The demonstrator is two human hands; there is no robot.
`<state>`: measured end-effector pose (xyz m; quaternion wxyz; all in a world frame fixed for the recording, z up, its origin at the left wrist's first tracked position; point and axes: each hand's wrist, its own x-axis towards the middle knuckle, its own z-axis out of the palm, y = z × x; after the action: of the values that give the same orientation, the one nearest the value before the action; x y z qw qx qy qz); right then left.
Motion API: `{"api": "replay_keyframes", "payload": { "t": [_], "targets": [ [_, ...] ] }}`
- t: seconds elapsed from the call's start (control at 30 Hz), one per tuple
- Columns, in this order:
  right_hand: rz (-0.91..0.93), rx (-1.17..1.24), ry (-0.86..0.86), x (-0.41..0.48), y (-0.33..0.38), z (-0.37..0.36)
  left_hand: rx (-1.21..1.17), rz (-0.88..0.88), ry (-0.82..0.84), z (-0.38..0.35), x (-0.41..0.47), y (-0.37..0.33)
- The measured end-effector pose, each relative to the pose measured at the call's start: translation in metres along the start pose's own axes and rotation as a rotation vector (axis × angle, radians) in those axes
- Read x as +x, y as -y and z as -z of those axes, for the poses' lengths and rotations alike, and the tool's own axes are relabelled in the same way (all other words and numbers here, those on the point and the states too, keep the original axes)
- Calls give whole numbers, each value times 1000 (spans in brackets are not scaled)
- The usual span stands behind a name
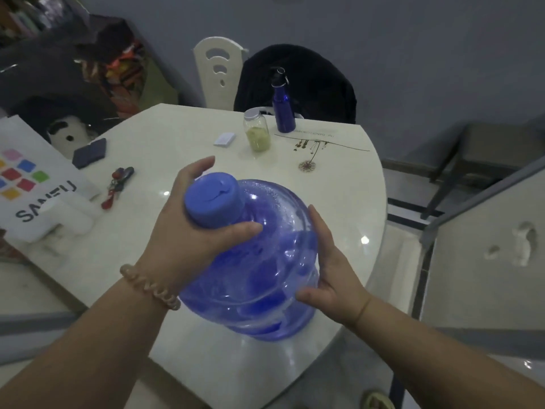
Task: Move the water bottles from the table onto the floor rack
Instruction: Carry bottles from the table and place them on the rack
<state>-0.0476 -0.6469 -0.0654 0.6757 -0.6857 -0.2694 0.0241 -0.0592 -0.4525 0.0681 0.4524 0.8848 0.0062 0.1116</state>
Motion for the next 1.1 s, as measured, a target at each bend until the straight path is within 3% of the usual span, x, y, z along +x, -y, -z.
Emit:
{"api": "replay_keyframes", "payload": {
  "t": [0.23, 0.5, 0.73, 1.1],
  "targets": [
    [-278, 148, -18, 10, -16, 13, 16, -10, -74, -4, -2, -10],
    [-443, 220, 183, 31, 11, 21, -73, 57, -91, -3, -7, -10],
    [-401, 374, 186, 26, 20, 17, -49, 27, -62, -3, -9, -14],
    [-248, 293, 64, -7, 36, 3, -25, -92, 62, 8, -16, -9]
  ]
}}
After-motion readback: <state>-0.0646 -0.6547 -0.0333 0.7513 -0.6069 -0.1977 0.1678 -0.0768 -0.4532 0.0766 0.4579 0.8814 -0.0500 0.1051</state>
